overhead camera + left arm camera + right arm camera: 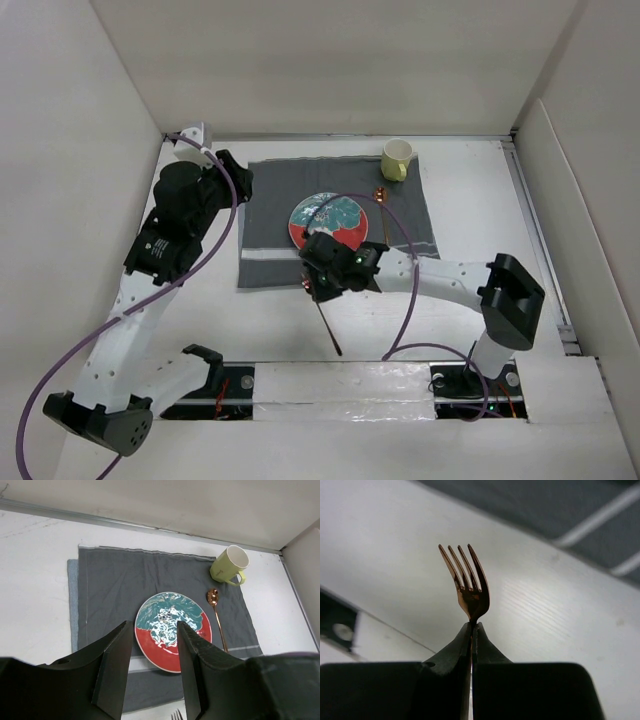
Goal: Set the dinner table for one person
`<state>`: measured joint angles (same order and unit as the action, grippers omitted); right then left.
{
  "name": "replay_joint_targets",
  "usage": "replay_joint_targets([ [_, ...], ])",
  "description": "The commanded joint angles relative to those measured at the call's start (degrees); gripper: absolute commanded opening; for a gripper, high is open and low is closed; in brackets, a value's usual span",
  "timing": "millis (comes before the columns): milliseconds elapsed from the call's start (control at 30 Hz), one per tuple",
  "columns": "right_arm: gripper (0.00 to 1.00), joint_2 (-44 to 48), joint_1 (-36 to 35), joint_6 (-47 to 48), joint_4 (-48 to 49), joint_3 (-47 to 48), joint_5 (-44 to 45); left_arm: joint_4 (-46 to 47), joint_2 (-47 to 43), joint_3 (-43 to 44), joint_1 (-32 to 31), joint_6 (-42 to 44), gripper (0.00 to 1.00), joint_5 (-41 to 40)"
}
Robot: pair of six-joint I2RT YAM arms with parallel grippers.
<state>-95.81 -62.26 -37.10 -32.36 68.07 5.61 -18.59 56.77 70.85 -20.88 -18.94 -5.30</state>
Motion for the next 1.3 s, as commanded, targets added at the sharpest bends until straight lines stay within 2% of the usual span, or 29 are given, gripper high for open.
replay_joint_targets([
  [0, 0.00, -3.0, 1.1, 2.2, -1.4, 10.2, 0.2, 0.1, -2.1, -0.5, 0.2, -0.1, 0.37, -1.4],
  [167, 0.00, -12.4, 5.4, 3.4, -1.0, 22.5, -2.0, -0.6, -2.9, 0.8, 0.2, -1.2, 0.37, -1.7],
  [433, 0.00, -32.8, 11.5, 1.8, -1.4, 52.0, -5.2, -1.6, -0.1, 4.9, 0.2, -9.8, 0.32, 2.5],
  [667, 0.00, -44.0, 15.6, -3.2, 2.6, 64.4, -9.1, -4.6, -1.7, 1.6, -3.1, -12.0, 0.30, -2.0],
  [900, 0.00, -52.5, 17.9, -4.9, 2.6, 74.2, -8.8, -3.9, -0.3, 1.4, -3.8, -11.9, 0.30, -1.1],
  [1267, 0.00, -55.4, 18.5, -6.8, 3.7, 74.1, -10.6, -2.9, -0.3, 0.4, -3.8, -11.5, 0.31, -1.9],
])
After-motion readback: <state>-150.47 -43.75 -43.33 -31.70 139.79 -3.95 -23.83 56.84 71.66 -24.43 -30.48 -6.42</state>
